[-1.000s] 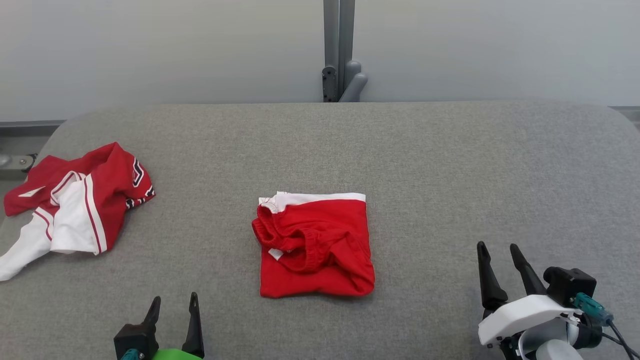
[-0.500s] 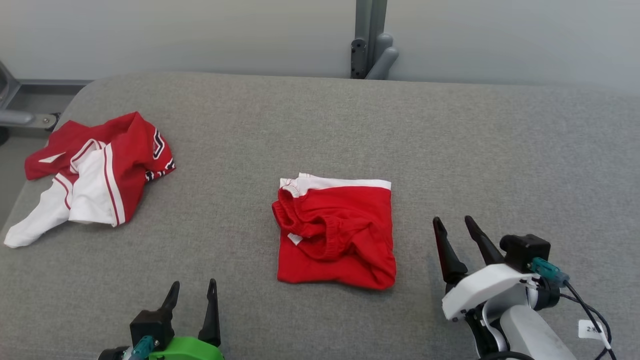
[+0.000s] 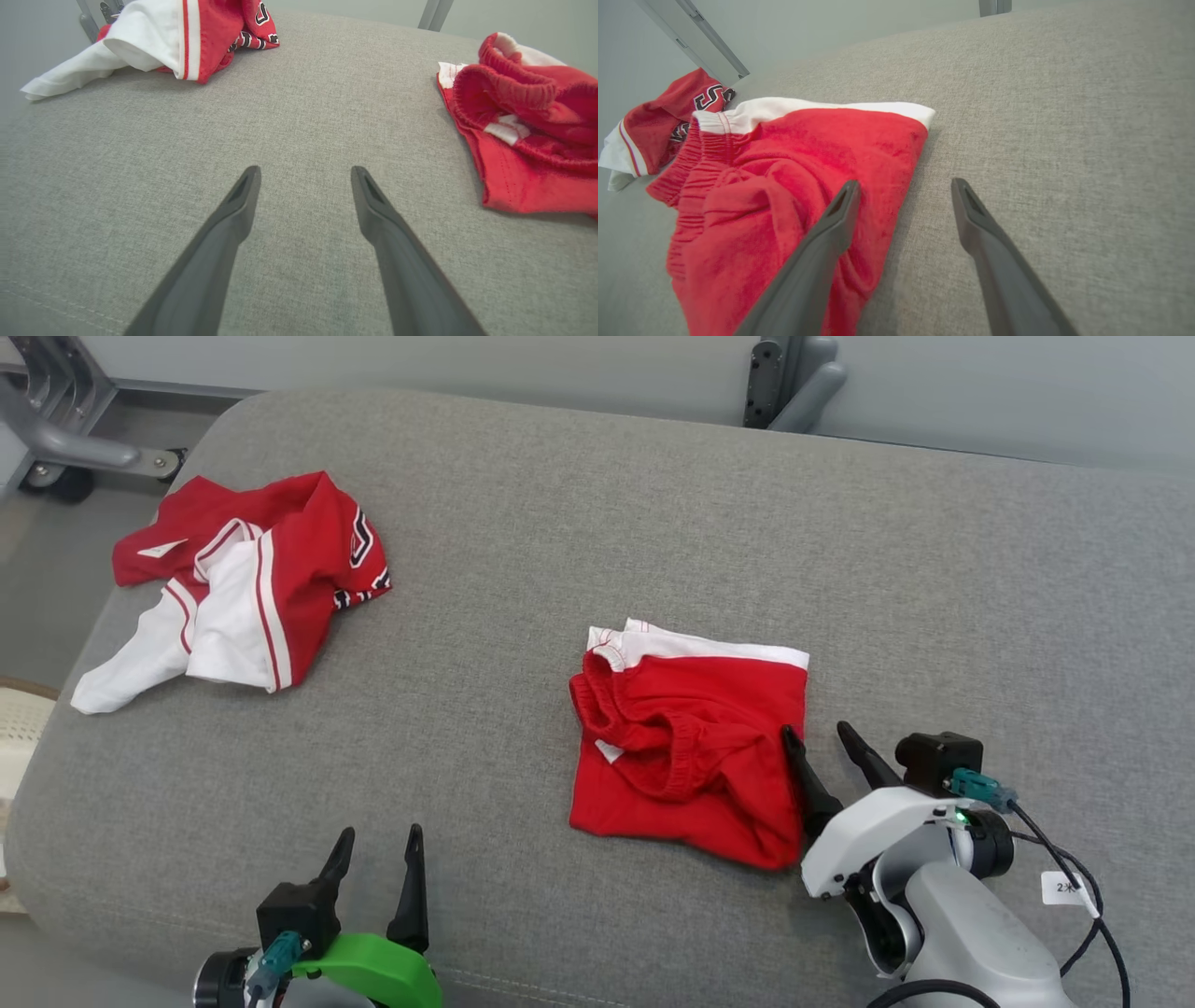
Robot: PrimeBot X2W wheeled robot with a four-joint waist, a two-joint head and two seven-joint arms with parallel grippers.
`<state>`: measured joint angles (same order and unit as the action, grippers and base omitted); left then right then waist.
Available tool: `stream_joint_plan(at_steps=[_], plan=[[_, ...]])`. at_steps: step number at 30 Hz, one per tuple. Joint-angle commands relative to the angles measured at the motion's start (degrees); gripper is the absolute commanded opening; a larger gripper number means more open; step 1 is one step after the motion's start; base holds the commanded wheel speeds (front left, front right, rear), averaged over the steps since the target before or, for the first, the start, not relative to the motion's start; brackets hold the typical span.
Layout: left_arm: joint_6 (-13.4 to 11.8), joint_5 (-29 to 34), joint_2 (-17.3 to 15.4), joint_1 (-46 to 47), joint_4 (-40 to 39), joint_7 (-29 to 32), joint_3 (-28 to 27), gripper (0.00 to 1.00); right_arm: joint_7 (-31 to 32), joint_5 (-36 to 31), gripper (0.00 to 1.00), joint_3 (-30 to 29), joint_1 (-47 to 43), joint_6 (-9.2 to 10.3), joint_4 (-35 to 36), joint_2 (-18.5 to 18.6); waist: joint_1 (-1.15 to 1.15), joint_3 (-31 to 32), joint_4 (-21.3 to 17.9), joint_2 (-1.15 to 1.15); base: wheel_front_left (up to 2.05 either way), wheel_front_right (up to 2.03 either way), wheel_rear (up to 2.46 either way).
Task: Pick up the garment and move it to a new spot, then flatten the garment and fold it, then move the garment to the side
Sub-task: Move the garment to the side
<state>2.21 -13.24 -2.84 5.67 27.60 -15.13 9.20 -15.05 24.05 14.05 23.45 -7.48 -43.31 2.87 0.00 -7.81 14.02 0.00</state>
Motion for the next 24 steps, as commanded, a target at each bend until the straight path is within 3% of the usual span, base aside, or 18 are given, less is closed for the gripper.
stream_joint_plan(at_steps=[1,13,14,16,24], plan=[[-0.3,-0.1,-0.1,1.0,0.0,0.0,-0.2,1.00,-0.2,1.4,1.00,0.7,1.1,-0.01,-0.9,0.2,0.00,-1.2,1.4,0.00,0.00,0.00,0.00],[-0.5,-0.4,-0.1,1.7,-0.4,0.0,0.2,1.00,-0.1,4.2,1.00,4.8,3.7,-0.01,-5.9,0.2,0.00,-2.4,2.2,0.00,0.00,0.00,0.00],[-0.5,-0.4,-0.1,1.8,-0.5,0.0,0.4,1.00,-0.1,4.3,0.59,5.2,3.8,-0.01,-6.4,0.1,0.00,-2.5,2.3,0.00,0.00,0.00,0.00],[-0.4,-0.6,-0.1,2.2,-0.4,0.0,0.8,1.00,0.0,4.5,0.00,6.1,4.1,-0.01,-7.4,0.1,0.00,-2.8,2.6,0.00,0.00,0.00,0.00],[-0.8,-0.8,-0.2,1.9,-1.0,0.0,0.7,1.00,-0.1,0.4,0.00,5.4,5.6,0.01,-4.6,2.7,0.00,-2.4,3.3,0.00,0.00,0.00,0.00]])
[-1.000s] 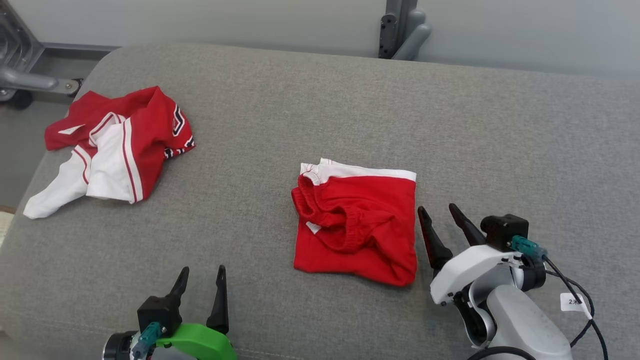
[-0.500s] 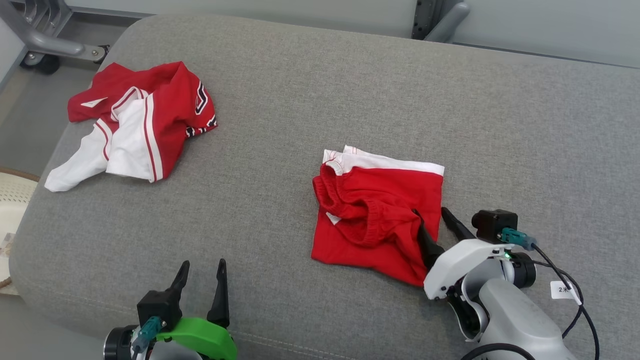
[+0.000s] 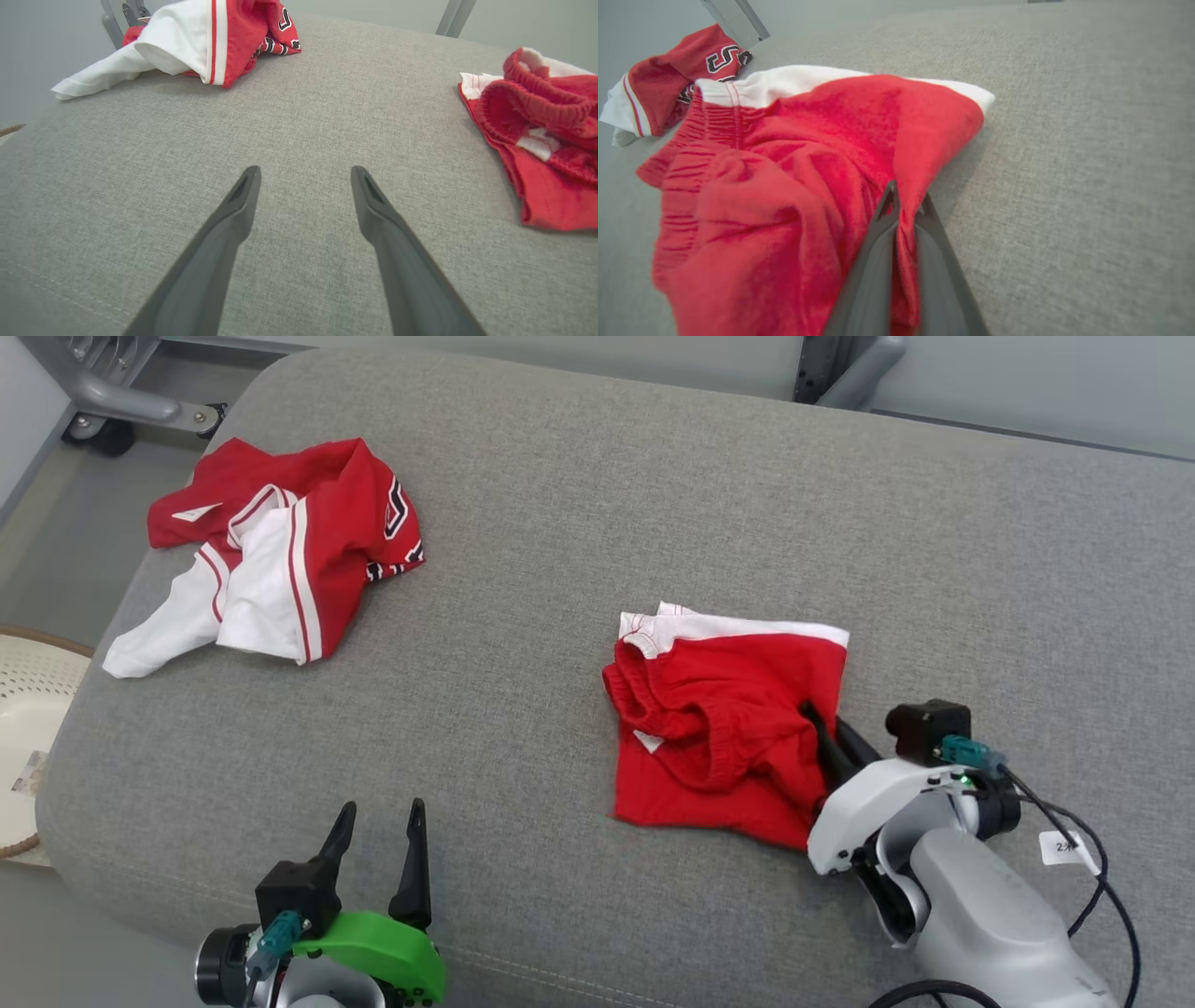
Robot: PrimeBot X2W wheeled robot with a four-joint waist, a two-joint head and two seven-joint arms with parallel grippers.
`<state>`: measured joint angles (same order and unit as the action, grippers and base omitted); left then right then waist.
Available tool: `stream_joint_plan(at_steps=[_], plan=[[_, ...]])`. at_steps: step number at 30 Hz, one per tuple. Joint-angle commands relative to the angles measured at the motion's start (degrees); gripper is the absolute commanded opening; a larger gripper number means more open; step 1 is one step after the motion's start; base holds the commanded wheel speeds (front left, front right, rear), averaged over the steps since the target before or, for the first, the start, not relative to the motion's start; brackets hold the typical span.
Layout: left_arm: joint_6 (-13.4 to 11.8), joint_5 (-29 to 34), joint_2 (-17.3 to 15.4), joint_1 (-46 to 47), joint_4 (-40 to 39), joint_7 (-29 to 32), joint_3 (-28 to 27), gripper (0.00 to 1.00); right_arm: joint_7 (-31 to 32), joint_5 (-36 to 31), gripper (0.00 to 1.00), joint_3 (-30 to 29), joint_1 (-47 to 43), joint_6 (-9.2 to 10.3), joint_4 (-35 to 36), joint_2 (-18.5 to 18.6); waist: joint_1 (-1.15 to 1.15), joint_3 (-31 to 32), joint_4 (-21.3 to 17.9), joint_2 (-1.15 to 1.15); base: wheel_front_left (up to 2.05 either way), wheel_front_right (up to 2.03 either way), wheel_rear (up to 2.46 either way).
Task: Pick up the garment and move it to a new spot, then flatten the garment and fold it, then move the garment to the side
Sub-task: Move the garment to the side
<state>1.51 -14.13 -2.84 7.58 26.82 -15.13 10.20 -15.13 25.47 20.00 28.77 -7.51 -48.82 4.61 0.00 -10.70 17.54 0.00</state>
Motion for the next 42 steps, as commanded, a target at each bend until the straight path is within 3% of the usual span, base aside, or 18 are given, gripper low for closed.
stream_joint_plan(at_steps=[1,7,10,14,15,20,27,35,42], plan=[[-0.2,0.2,-0.1,-0.3,-0.4,0.0,-0.4,1.00,0.0,-2.1,0.00,-1.1,0.0,0.04,1.9,1.4,0.00,0.9,-0.5,0.00,0.00,0.00,0.00],[0.4,0.8,-0.1,-1.3,-1.4,0.0,-0.8,1.00,0.0,-5.6,0.00,-3.8,-2.7,0.04,6.0,1.9,0.00,3.4,-4.1,0.00,0.00,0.00,0.00],[0.9,1.2,-0.1,-1.5,-1.9,0.0,-0.4,1.00,0.0,-6.7,0.00,-4.8,-4.2,0.04,7.6,1.7,0.00,4.9,-7.9,0.00,0.00,0.00,0.00],[1.3,1.6,-0.1,-1.5,-2.8,0.0,0.1,1.00,0.0,-7.2,0.00,-5.9,-6.5,0.05,9.0,1.3,0.00,6.5,-14.8,0.00,0.00,0.00,0.00],[1.6,1.9,-0.1,-1.3,-3.2,0.0,0.4,1.00,0.0,-7.0,0.00,-6.3,-7.5,0.05,9.1,1.2,0.00,7.2,-18.7,0.00,0.00,0.00,0.00],[2.1,1.9,-0.1,-0.1,-3.8,0.0,1.9,1.00,0.0,-6.8,0.00,-6.4,-9.3,0.05,9.2,1.0,0.00,7.8,-28.2,0.00,0.00,0.00,0.00],[2.4,1.9,-0.2,1.2,-5.1,0.0,3.8,1.00,0.0,-5.3,0.00,-5.7,-11.0,0.04,10.2,0.8,0.00,6.5,-38.1,0.00,0.00,0.00,0.00],[3.3,3.6,-0.2,2.9,-5.4,0.0,5.0,1.00,0.0,-4.0,0.00,-6.4,-11.5,0.05,12.0,0.2,0.00,2.9,-42.1,0.00,0.00,0.00,0.00],[3.8,5.9,-0.2,5.1,-5.5,0.0,5.2,1.00,0.0,-5.1,0.00,-7.0,-8.3,0.05,12.5,0.4,0.00,-2.0,-39.2,0.00,0.00,0.00,0.00]])
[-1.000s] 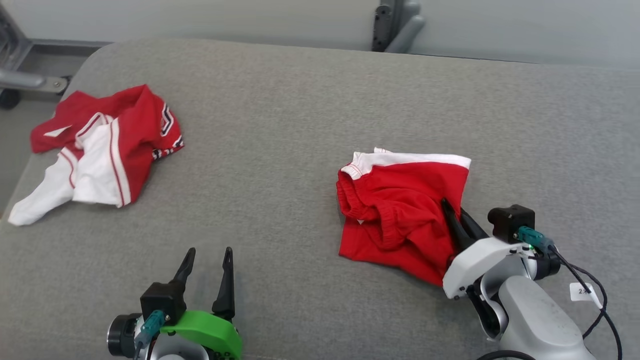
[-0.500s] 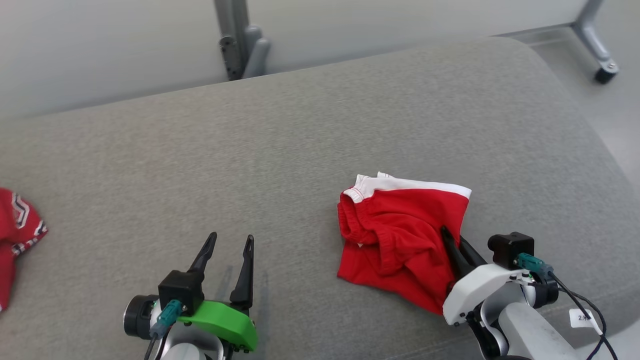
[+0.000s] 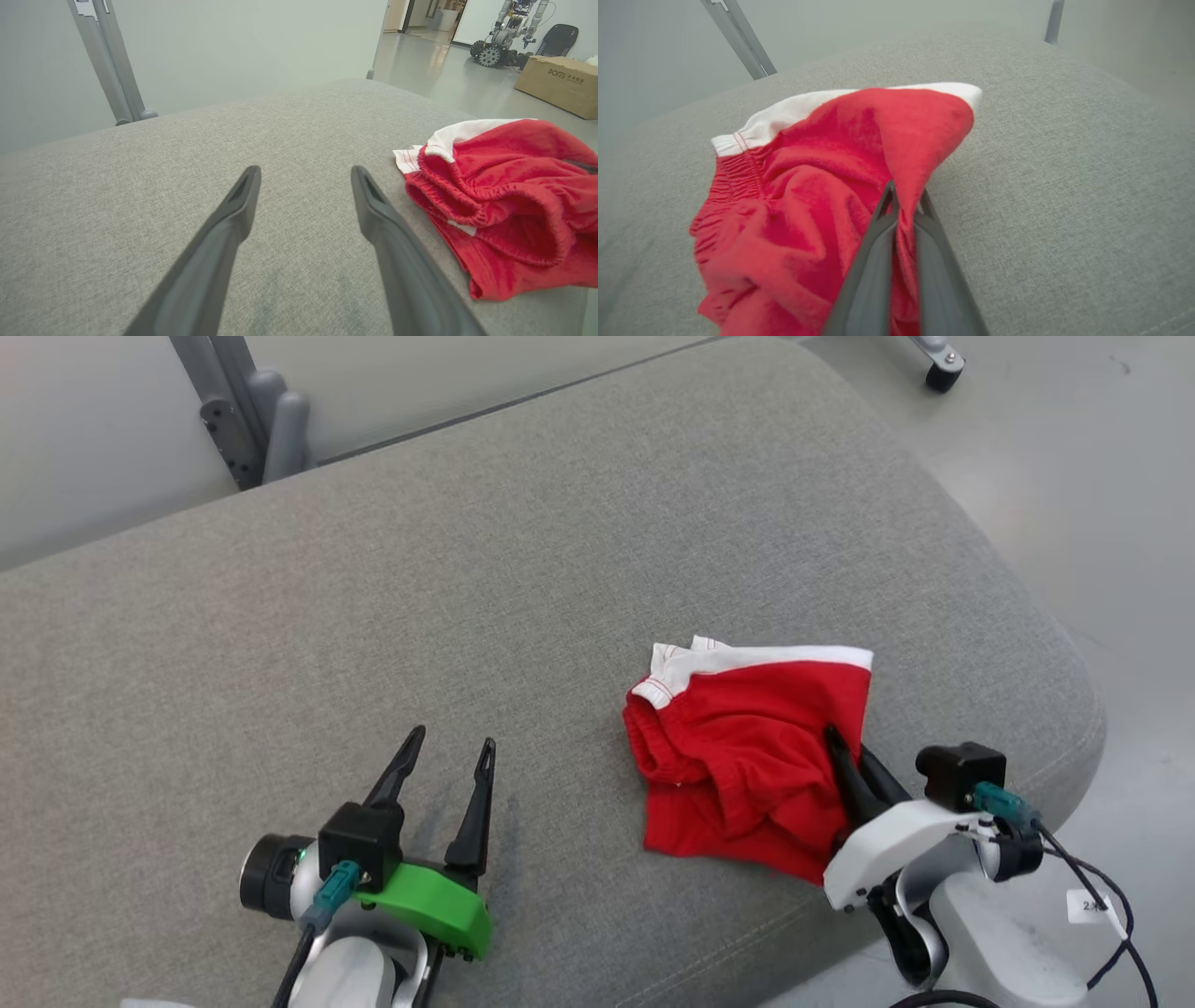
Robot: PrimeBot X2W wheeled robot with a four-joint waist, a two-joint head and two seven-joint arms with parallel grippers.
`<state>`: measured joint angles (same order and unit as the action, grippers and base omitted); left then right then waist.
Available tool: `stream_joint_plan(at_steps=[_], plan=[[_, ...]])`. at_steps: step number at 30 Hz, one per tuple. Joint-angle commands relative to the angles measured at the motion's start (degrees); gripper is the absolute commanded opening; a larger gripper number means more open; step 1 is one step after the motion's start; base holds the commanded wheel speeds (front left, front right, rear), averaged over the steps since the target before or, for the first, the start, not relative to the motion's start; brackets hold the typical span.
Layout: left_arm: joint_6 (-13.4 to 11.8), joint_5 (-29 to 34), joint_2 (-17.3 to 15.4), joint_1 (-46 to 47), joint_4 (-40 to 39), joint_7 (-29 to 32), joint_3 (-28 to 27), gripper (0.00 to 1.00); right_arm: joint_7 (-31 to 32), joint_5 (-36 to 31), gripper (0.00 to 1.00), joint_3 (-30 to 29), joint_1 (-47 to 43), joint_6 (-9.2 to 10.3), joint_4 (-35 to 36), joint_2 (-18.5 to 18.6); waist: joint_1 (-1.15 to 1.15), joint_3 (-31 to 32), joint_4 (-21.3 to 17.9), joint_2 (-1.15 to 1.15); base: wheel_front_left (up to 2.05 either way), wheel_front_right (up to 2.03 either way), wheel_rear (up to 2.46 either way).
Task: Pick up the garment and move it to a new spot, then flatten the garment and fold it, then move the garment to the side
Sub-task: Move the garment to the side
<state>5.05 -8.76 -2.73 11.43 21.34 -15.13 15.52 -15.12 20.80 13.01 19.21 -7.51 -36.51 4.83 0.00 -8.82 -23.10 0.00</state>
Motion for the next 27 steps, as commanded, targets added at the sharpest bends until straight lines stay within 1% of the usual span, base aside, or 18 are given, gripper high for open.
stream_joint_plan(at_steps=[1,5,8,9,13,17,21,26,27], plan=[[0.4,1.0,-0.3,1.7,0.1,0.0,-0.1,1.00,0.0,-0.7,0.00,0.2,2.3,0.05,-0.1,0.6,0.00,-4.6,2.1,0.00,0.00,0.00,0.00],[0.8,2.8,-0.4,3.9,0.1,0.0,0.1,1.00,0.0,-1.9,0.00,-0.1,7.6,0.05,-1.9,2.5,0.00,-8.9,6.3,0.00,0.00,0.00,0.00],[0.9,4.1,-0.4,5.6,-0.4,0.0,-0.5,1.00,0.0,-3.0,0.00,-0.1,12.9,0.05,-4.3,4.9,0.00,-12.2,9.7,0.00,0.00,0.00,0.00],[0.9,4.1,-0.4,5.6,-0.4,0.0,-0.5,1.00,0.0,-3.0,0.00,-0.1,12.9,0.05,-4.3,4.9,0.00,-12.2,9.7,0.00,0.00,0.00,0.00],[1.0,5.7,-0.7,7.2,-1.7,0.0,-0.6,1.00,0.0,-4.4,0.00,-1.8,20.0,0.05,-9.2,8.5,0.00,-15.6,13.8,0.00,0.00,0.00,0.00],[1.2,6.4,-0.8,8.1,-3.1,0.0,-0.9,1.00,0.0,-6.4,0.00,-6.2,25.8,0.06,-15.9,13.1,0.00,-17.8,17.3,0.00,0.00,0.00,0.00],[1.3,6.9,-1.0,8.5,-4.4,0.0,-1.3,1.00,0.0,-10.0,0.00,-11.8,29.9,0.06,-21.7,17.3,0.00,-19.1,19.6,0.00,0.00,0.00,0.00],[1.0,7.2,-1.1,8.4,-5.3,0.0,-2.0,1.00,0.0,-15.6,0.00,-21.4,32.4,0.07,-25.8,21.7,0.00,-19.5,21.3,0.00,0.00,0.00,0.00],[1.0,7.3,-1.2,8.4,-5.3,0.0,-2.1,1.00,-0.1,-16.9,0.00,-23.1,32.7,0.07,-26.2,21.9,0.00,-19.5,21.5,0.00,0.00,0.00,0.00]])
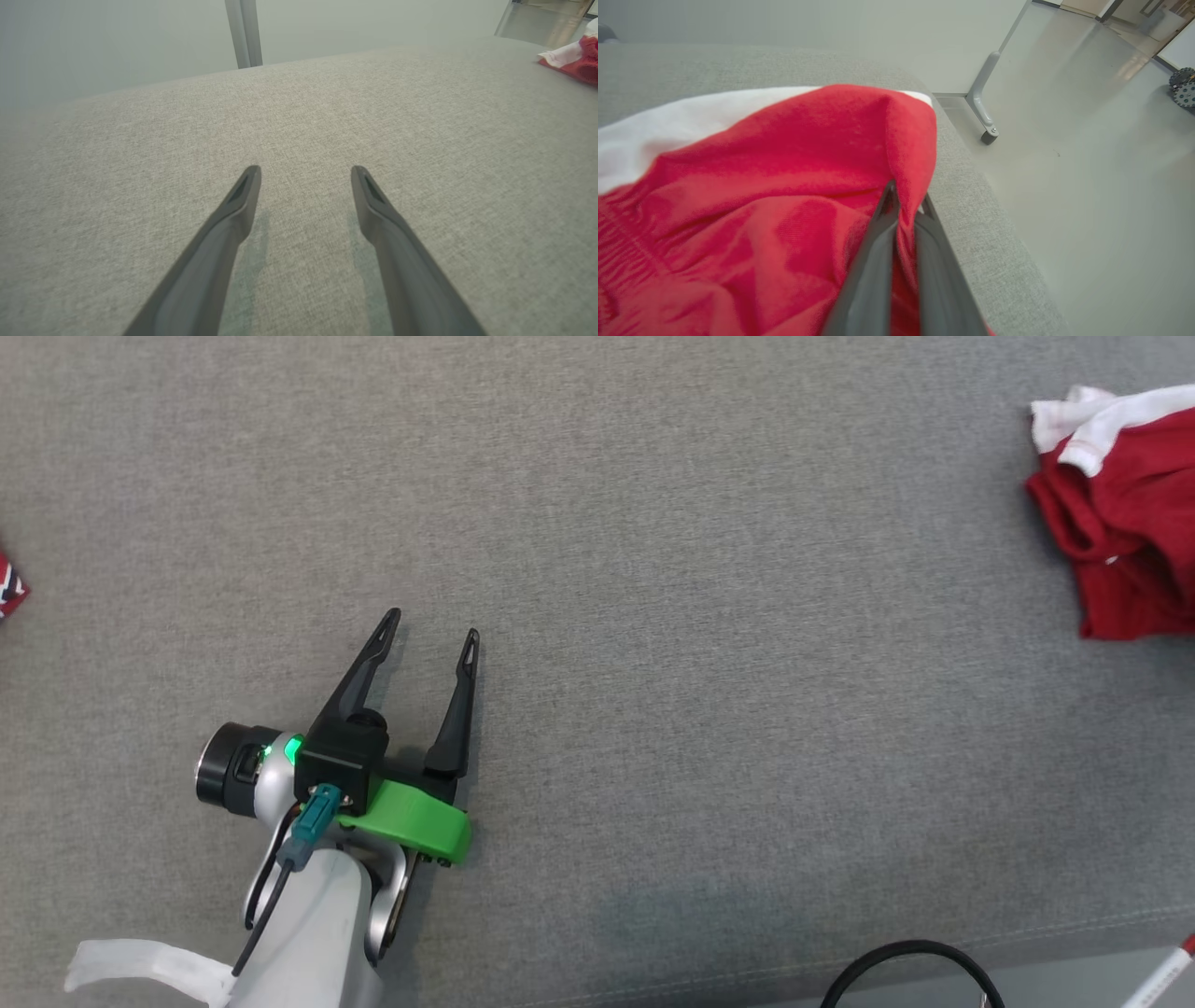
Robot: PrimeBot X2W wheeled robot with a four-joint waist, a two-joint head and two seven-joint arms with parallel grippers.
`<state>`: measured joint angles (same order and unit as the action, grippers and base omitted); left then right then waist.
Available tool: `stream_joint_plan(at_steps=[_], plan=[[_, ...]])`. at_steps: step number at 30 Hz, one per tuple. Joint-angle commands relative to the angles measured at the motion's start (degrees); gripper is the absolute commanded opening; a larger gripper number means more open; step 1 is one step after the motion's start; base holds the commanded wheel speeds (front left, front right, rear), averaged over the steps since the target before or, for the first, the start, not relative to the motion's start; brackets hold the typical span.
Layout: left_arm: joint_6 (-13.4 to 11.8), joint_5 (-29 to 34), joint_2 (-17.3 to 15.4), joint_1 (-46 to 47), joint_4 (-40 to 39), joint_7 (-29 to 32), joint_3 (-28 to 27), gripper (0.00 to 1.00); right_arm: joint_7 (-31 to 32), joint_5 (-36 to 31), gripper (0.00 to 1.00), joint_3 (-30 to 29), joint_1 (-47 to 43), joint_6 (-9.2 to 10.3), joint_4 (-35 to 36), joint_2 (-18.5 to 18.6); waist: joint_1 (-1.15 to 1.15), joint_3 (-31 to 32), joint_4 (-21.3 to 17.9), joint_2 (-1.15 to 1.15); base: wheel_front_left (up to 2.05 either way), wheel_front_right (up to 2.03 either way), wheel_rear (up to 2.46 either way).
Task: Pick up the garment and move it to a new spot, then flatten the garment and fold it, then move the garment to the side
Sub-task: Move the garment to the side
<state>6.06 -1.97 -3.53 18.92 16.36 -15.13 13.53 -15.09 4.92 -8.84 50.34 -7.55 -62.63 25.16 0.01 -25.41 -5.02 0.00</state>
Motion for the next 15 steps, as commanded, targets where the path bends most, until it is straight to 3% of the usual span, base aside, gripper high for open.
stream_joint_plan(at_steps=[1,5,6,7,15], plan=[[0.1,0.5,-0.4,0.8,-0.4,0.0,-0.2,1.00,-0.1,-2.2,0.00,-2.9,1.6,0.12,-0.6,1.7,-0.01,-2.8,3.6,0.00,0.00,0.00,0.00],[0.2,0.6,-0.5,0.3,-0.1,0.0,-0.7,1.00,-0.1,-7.9,0.00,-9.1,1.4,0.12,-3.0,2.8,-0.01,-2.3,3.8,0.00,0.00,0.00,0.00],[0.2,0.5,-0.5,0.1,0.0,0.0,-0.8,1.00,-0.1,-9.1,0.84,-11.2,1.6,0.12,-3.3,3.0,-0.01,-2.1,3.8,0.00,0.00,0.00,0.00],[0.2,0.5,-0.4,0.0,0.2,0.0,-0.9,1.00,-0.1,-10.6,1.00,-12.8,1.6,0.12,-3.4,2.7,-0.01,-1.8,3.8,0.00,0.00,0.00,0.00],[-0.1,-0.4,0.0,-1.0,1.2,0.0,-1.3,1.00,-0.1,-18.6,1.00,-19.9,-1.6,0.12,5.5,-2.9,-0.01,1.3,3.5,0.00,0.00,0.00,0.00]])
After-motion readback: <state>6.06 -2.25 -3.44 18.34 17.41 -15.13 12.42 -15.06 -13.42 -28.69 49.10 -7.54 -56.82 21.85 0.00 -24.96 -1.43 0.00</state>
